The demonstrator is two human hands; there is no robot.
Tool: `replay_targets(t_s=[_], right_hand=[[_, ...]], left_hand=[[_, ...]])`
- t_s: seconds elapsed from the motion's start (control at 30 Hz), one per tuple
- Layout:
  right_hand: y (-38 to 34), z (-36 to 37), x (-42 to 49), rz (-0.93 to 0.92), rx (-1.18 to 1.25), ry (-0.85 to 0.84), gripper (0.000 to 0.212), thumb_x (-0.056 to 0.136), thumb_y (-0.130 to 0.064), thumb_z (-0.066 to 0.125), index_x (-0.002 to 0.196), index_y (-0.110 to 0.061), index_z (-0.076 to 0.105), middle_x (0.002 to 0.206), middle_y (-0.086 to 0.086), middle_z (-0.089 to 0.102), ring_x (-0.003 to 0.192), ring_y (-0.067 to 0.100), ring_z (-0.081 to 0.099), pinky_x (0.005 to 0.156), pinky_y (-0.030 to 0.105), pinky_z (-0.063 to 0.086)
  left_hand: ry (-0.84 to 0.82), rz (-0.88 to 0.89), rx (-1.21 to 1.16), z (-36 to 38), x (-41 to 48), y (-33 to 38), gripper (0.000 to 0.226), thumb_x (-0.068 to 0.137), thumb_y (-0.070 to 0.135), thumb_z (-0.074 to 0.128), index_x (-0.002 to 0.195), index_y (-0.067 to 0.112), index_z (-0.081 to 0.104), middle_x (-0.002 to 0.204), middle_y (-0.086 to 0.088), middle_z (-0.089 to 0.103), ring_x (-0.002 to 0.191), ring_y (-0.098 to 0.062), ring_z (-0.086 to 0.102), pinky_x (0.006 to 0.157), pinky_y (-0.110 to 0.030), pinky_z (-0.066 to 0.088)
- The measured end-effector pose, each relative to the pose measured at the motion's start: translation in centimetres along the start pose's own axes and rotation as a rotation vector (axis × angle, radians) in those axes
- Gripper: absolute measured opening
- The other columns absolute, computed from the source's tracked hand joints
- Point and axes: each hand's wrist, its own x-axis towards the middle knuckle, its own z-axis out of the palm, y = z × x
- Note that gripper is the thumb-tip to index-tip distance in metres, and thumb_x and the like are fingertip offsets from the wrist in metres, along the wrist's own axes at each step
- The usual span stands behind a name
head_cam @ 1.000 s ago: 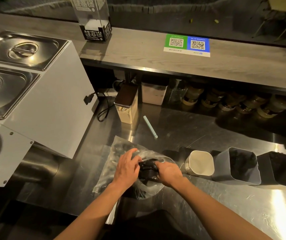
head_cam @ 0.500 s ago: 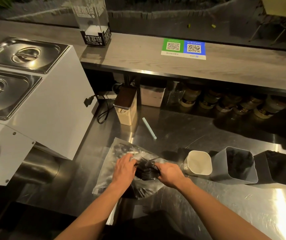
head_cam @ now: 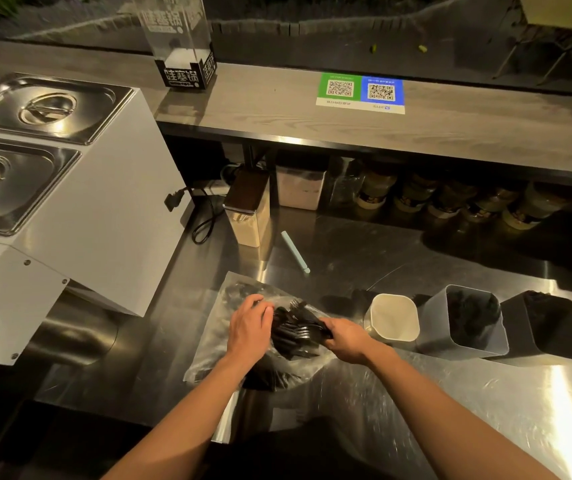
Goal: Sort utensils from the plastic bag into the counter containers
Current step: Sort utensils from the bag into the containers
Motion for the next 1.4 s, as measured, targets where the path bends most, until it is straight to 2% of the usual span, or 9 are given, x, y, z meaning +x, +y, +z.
replay_targets(t_s=[0.23, 0.37, 0.47, 0.7, 0.87, 1.0, 1.1, 1.23, 1.4], right_hand=[[0.7, -0.1, -0.7, 0.002, -0.002, 0.038, 0.024, 0.1, -0.037, 0.051, 0.118, -0.021, 0.057, 0.118, 0.006, 0.066, 0.106, 0.026, 0.06, 0.078, 0.031, 0.04], [0.9, -0.4, -1.3, 0.007, 0.015, 0.078, 0.028, 0.1, -0.04, 0.052, 0.119, -0.02, 0.059, 0.115, 0.005, 0.067, 0.104, 0.026, 0.061, 0.076, 0.031, 0.04], [1.3, -1.0, -1.6, 0.018, 0.001, 0.098, 0.028, 0.099, -0.041, 0.051, 0.12, -0.024, 0.058, 0.117, 0.005, 0.068, 0.106, 0.028, 0.062, 0.081, 0.035, 0.044], [1.8, -2.9, -1.8, 0.04, 0.088, 0.058, 0.024, 0.097, -0.044, 0.056, 0.099, -0.021, 0.059, 0.103, 0.004, 0.068, 0.094, 0.025, 0.062, 0.076, 0.034, 0.046], [1.4, -3.3, -1.7, -0.013, 0.363, -0.004, 0.021, 0.095, -0.035, 0.062, 0.084, -0.017, 0.063, 0.076, -0.001, 0.06, 0.072, 0.016, 0.054, 0.064, 0.03, 0.04], [1.4, -3.1, -1.9, 0.037, 0.662, -0.089, 0.019, 0.097, -0.032, 0.062, 0.091, -0.014, 0.063, 0.068, 0.001, 0.053, 0.054, 0.009, 0.045, 0.051, 0.023, 0.037], [1.7, -3.4, -2.5, 0.04, 0.82, -0.151, 0.023, 0.099, -0.034, 0.06, 0.093, -0.013, 0.057, 0.062, -0.001, 0.046, 0.049, 0.008, 0.037, 0.047, 0.023, 0.029], [2.2, -4.0, -3.4, 0.019, 0.905, -0.185, 0.028, 0.097, -0.039, 0.063, 0.085, -0.017, 0.052, 0.059, -0.002, 0.041, 0.049, 0.01, 0.032, 0.047, 0.025, 0.026], [2.4, -5.2, -5.0, -0.034, 1.081, -0.089, 0.04, 0.098, -0.039, 0.061, 0.064, -0.022, 0.048, 0.053, 0.001, 0.038, 0.045, 0.014, 0.033, 0.047, 0.025, 0.027]], left_hand=[[-0.018, -0.025, 0.047, 0.1, 0.4, 1.0, 0.027, 0.102, 0.017, 0.051, 0.124, 0.02, 0.065, 0.137, 0.004, 0.048, 0.121, -0.02, 0.052, 0.108, -0.038, 0.04], [0.021, 0.013, -0.009, 0.6, -0.2, 2.1, 0.028, 0.099, 0.03, 0.057, 0.124, 0.021, 0.064, 0.137, 0.005, 0.048, 0.124, -0.016, 0.048, 0.109, -0.038, 0.039], [0.025, 0.072, 0.042, 0.9, -0.7, 3.2, 0.041, 0.092, 0.039, 0.067, 0.129, 0.026, 0.056, 0.134, 0.009, 0.043, 0.117, -0.008, 0.046, 0.106, -0.034, 0.039], [-0.006, -0.105, 0.196, 1.6, -1.2, 4.0, 0.078, 0.089, 0.011, 0.069, 0.153, 0.027, 0.027, 0.155, -0.004, 0.027, 0.136, -0.021, 0.043, 0.114, -0.035, 0.037], [0.059, -0.091, 0.046, 1.4, -1.4, 5.3, 0.06, 0.094, 0.025, 0.065, 0.149, 0.017, 0.041, 0.149, 0.001, 0.035, 0.132, -0.018, 0.045, 0.113, -0.039, 0.038], [0.176, -0.132, -0.172, 1.1, -1.3, 6.3, 0.04, 0.098, 0.024, 0.059, 0.135, 0.009, 0.057, 0.143, 0.002, 0.04, 0.129, -0.014, 0.047, 0.108, -0.024, 0.036], [0.105, -0.143, -0.226, 0.9, -1.2, 7.0, 0.042, 0.102, 0.029, 0.054, 0.139, 0.009, 0.053, 0.144, 0.002, 0.039, 0.126, -0.009, 0.044, 0.101, -0.02, 0.033], [0.036, -0.202, -0.171, 1.3, -0.7, 7.3, 0.045, 0.104, 0.033, 0.048, 0.143, 0.009, 0.051, 0.151, 0.0, 0.036, 0.132, -0.015, 0.044, 0.11, -0.032, 0.039], [0.244, -0.002, -0.212, 1.7, -1.0, 10.1, 0.04, 0.097, 0.044, 0.05, 0.124, 0.017, 0.063, 0.14, 0.001, 0.048, 0.13, -0.016, 0.047, 0.11, -0.043, 0.042]])
